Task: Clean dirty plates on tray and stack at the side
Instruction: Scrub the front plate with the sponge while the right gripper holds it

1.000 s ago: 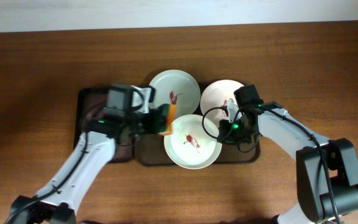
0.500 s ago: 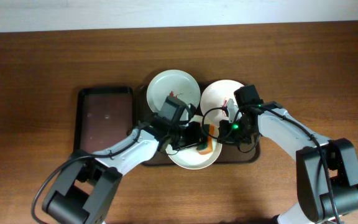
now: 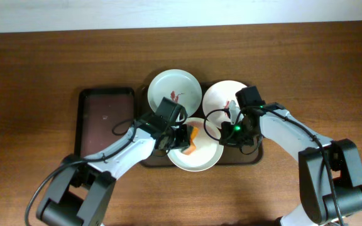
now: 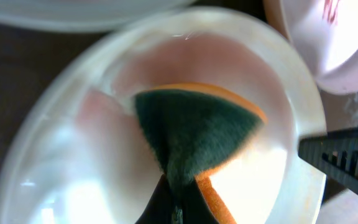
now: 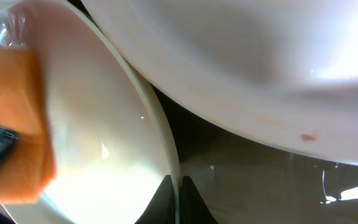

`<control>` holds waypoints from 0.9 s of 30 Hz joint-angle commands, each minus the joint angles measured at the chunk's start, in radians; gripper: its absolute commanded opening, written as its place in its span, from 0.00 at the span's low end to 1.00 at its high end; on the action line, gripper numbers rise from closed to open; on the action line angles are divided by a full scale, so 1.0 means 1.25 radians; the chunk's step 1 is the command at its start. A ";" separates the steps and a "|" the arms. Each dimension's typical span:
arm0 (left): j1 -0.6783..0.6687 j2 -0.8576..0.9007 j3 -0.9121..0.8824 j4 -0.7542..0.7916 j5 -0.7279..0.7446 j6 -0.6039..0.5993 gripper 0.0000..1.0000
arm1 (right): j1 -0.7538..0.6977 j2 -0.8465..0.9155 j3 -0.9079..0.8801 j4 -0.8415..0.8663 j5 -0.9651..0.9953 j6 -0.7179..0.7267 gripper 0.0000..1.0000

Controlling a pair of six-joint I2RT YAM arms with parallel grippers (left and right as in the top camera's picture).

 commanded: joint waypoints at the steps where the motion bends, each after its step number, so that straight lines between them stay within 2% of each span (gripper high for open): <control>1: 0.009 -0.058 -0.003 0.002 -0.093 0.078 0.00 | 0.002 0.002 0.008 -0.001 -0.001 0.005 0.04; 7: 0.037 -0.194 0.004 -0.046 -0.093 0.139 0.00 | 0.002 0.002 0.008 -0.005 -0.001 0.005 0.04; 11: 0.129 -0.241 0.004 -0.202 -0.233 0.231 0.00 | 0.002 0.002 0.008 -0.006 -0.001 0.005 0.13; 13: 0.182 -0.241 0.004 -0.243 -0.295 0.235 0.00 | 0.002 0.002 0.008 -0.006 -0.001 0.004 0.15; 14: 0.230 -0.241 0.004 -0.249 -0.303 0.281 0.00 | 0.002 0.002 0.008 -0.006 -0.001 0.005 0.18; 16: 0.287 -0.234 0.004 -0.243 -0.304 0.342 0.00 | 0.002 0.002 0.008 -0.006 -0.001 0.005 0.25; 17: 0.317 -0.225 0.001 -0.236 -0.303 0.381 0.00 | 0.002 0.002 0.008 -0.007 -0.001 0.005 0.26; 22: 0.386 -0.139 -0.005 -0.205 -0.287 0.420 0.00 | 0.002 0.002 0.008 -0.019 -0.001 0.005 0.24; 25: 0.384 -0.074 -0.005 -0.152 -0.173 0.547 0.00 | 0.002 0.002 0.008 -0.026 -0.001 0.005 0.23; 27: 0.384 -0.051 -0.005 -0.138 -0.173 0.555 0.00 | 0.002 0.002 0.008 -0.031 -0.001 0.005 0.23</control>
